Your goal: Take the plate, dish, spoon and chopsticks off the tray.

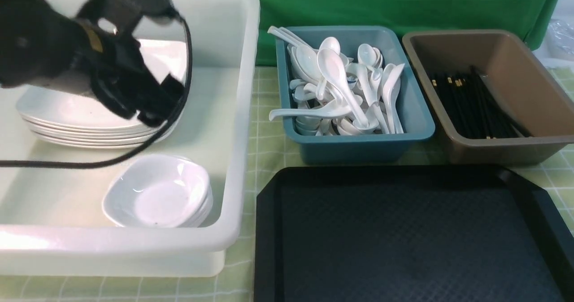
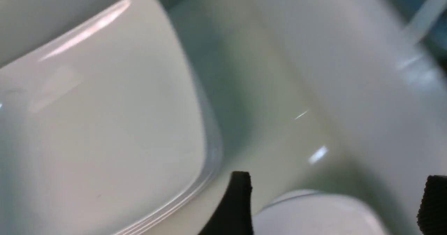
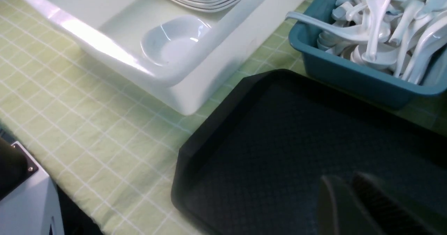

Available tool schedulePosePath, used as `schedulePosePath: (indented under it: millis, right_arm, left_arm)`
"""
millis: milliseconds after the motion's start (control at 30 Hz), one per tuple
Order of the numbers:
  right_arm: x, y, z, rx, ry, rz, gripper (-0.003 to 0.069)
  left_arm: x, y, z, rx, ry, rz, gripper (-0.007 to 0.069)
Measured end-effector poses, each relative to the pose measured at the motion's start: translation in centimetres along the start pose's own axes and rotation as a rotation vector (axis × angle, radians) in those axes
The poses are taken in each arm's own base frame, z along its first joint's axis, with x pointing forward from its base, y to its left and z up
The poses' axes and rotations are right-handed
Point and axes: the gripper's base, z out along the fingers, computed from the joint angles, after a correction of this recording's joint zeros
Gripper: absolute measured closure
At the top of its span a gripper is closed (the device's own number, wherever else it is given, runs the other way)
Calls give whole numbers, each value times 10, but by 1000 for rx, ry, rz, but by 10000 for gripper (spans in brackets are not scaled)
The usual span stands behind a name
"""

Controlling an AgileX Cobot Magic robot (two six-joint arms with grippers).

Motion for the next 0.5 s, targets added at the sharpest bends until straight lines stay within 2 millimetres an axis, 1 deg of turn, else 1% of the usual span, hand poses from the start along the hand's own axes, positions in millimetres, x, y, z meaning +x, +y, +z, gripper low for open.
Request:
schedulePosePath:
  millis: [33,67,100,133,167,200,233,267,300,333,400,500]
  right_arm:
    - [1,0,0,3,7,-4,553]
    - [1,0,0,5,14,-7,547]
    - [2,-1,0,7,20,-8,542]
    - [2,-1,0,7,23,-8,536]
    - [2,-1,0,8,24,-9,534]
    - [2,-1,0,8,26,-10,529]
    - [2,-1,0,8,26,-10,526]
    - [2,-1,0,8,26,-10,524]
    - [2,-1,0,8,26,-10,521]
    - [2,-1,0,8,26,-10,518]
    - [2,-1,0,8,24,-11,515]
    - [2,-1,0,7,24,-11,508]
  left_arm:
    - [-2,-9,-22,29,-82,-16,69]
    - [-1,-14,-33,42,-125,-20,106]
    - [1,-20,-46,62,-181,-31,160]
    - [7,-28,-65,89,-262,-41,253]
    - [9,-30,-66,92,-274,-41,269]
    - [19,-36,-87,117,-364,-57,390]
    - [29,-43,-100,141,-435,-60,487]
    - [39,-46,-108,151,-483,-67,542]
    - [51,-51,-116,174,-534,-80,582]
    - [59,-52,-120,180,-560,-89,596]
    - [74,-56,-125,198,-603,-114,610]
    - [96,-58,-127,190,-662,-132,615]
